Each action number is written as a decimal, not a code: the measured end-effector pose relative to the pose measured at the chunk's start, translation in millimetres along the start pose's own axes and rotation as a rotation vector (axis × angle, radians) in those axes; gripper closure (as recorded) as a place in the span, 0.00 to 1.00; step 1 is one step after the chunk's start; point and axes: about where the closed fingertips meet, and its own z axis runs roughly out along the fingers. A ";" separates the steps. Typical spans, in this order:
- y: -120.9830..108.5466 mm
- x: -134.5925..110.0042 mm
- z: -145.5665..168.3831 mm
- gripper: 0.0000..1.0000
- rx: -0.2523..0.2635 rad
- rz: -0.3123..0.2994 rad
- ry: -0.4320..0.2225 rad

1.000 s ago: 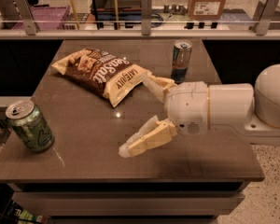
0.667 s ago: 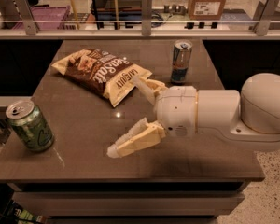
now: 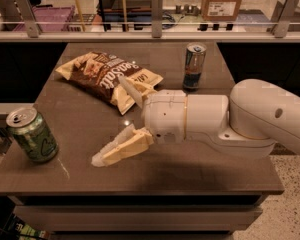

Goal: Pick green can

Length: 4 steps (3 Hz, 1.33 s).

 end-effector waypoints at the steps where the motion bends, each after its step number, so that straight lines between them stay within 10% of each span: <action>1: 2.7 2.0 21.2 0.00 -0.016 -0.011 -0.047; 4: 8.8 1.7 70.7 0.00 -0.001 0.022 -0.042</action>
Offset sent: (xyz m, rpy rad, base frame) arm 0.0088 0.0461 -0.0245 0.1151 -0.0029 0.0528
